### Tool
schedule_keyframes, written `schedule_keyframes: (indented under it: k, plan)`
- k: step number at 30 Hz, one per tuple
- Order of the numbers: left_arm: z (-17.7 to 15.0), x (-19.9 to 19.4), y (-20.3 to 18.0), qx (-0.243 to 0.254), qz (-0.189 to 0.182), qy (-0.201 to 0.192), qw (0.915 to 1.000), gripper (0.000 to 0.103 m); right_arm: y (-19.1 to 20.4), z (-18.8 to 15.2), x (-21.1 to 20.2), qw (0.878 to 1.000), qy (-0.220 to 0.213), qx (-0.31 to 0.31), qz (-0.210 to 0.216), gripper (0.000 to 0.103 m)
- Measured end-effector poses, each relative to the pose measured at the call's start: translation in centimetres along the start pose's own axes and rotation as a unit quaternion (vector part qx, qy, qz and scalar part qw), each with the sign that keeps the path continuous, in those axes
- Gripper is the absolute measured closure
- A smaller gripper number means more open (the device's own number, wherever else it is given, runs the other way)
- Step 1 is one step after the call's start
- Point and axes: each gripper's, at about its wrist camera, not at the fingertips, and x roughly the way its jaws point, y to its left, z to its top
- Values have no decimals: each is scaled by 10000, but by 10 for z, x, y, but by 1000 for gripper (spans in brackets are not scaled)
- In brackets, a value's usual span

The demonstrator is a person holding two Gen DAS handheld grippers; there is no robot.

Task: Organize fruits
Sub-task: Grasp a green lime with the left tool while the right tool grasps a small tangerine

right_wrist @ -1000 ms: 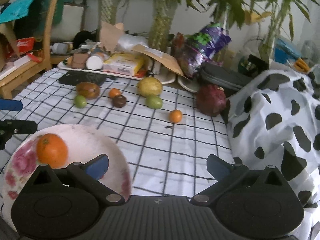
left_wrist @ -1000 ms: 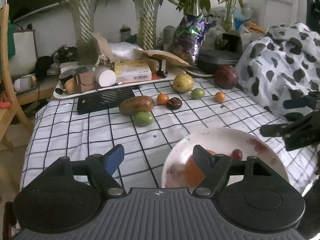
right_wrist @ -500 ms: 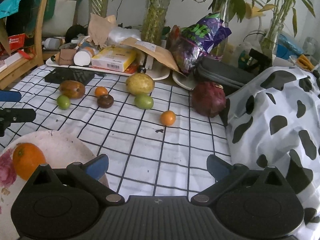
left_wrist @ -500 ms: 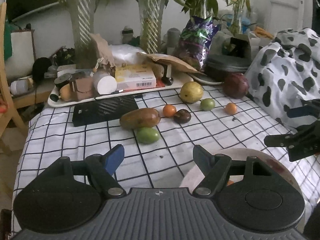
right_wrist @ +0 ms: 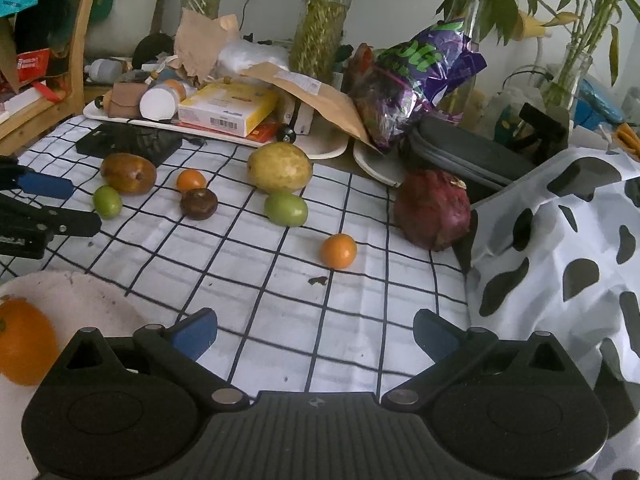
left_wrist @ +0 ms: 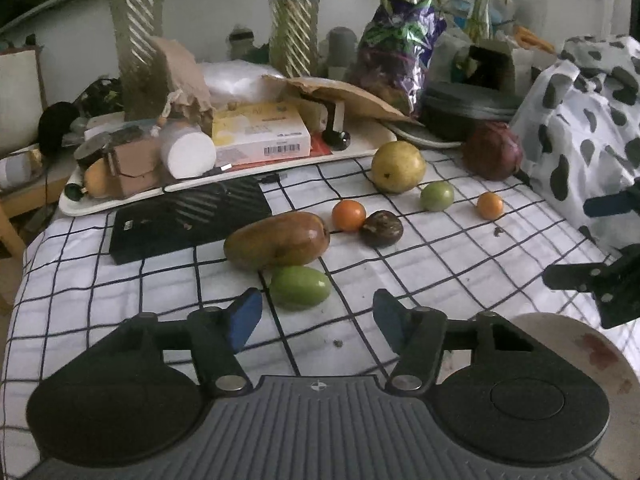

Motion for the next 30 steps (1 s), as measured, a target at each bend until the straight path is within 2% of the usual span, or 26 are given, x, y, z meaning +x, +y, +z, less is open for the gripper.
schedule_keyframes:
  k: [6, 12, 16, 23, 26, 30]
  plan:
    - [7, 15, 5, 38, 79, 49, 9999, 45, -1, 7, 13, 10000, 27, -34, 19, 0]
    - [9, 32, 11, 26, -7, 286, 9996, 58, -4, 10, 24, 9999, 87, -59, 29, 0]
    - [10, 33, 12, -7, 24, 267, 9996, 65, -6, 13, 30, 9999, 97, -51, 26, 0]
    - [13, 26, 15, -146, -9, 291, 9995, 65, -17, 17, 46, 9998, 141, 173, -4, 1]
    - [15, 23, 14, -176, -62, 256, 9995, 65, -26, 19, 53, 9990, 146, 413, 54, 12]
    - [16, 22, 10, -100, -100, 261, 9996, 65, -35, 23, 61, 9979, 36, 628, 128, 19]
